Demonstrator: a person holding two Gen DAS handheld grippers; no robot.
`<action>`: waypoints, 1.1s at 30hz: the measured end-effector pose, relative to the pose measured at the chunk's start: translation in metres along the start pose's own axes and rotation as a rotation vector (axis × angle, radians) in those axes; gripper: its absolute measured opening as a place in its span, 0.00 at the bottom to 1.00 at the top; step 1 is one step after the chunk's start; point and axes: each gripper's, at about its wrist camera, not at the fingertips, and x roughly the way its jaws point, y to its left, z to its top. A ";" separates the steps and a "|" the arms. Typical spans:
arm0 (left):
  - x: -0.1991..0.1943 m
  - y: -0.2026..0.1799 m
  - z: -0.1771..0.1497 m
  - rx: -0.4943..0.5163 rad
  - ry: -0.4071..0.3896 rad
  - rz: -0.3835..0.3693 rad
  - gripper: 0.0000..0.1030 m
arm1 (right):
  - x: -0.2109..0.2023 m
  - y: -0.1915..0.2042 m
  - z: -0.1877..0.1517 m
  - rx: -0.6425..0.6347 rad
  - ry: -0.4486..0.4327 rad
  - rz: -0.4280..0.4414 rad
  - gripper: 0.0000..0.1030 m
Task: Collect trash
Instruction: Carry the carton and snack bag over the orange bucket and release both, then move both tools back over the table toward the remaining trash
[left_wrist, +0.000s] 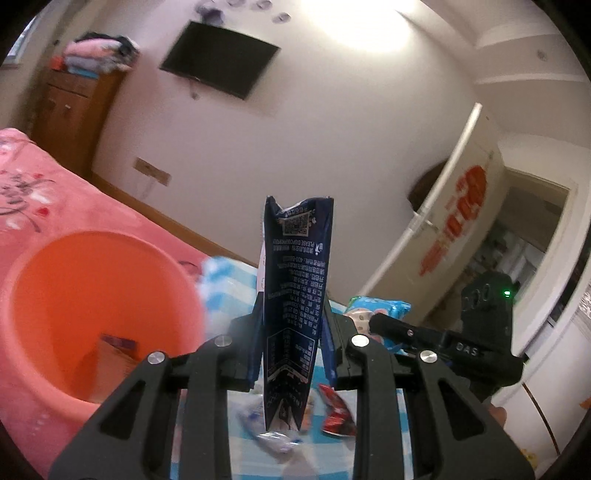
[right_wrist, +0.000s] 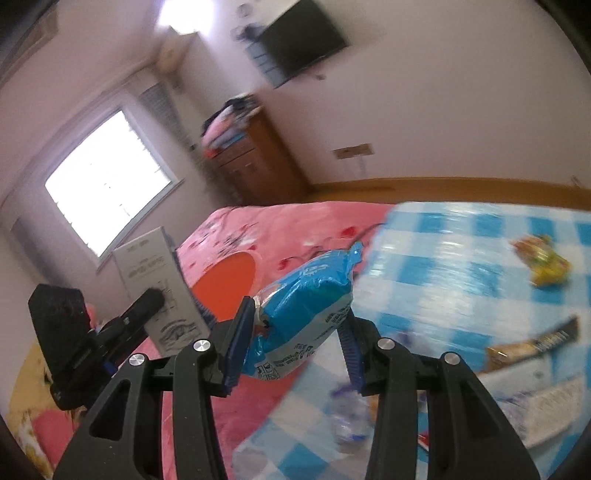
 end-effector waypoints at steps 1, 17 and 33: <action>-0.007 0.010 0.004 -0.007 -0.014 0.028 0.27 | 0.010 0.010 0.003 -0.018 0.012 0.016 0.44; -0.017 0.087 0.019 -0.063 -0.057 0.270 0.28 | 0.127 0.095 0.009 -0.205 0.153 0.080 0.50; -0.027 0.065 -0.010 -0.005 -0.114 0.344 0.86 | 0.029 0.050 -0.021 -0.136 -0.056 -0.123 0.87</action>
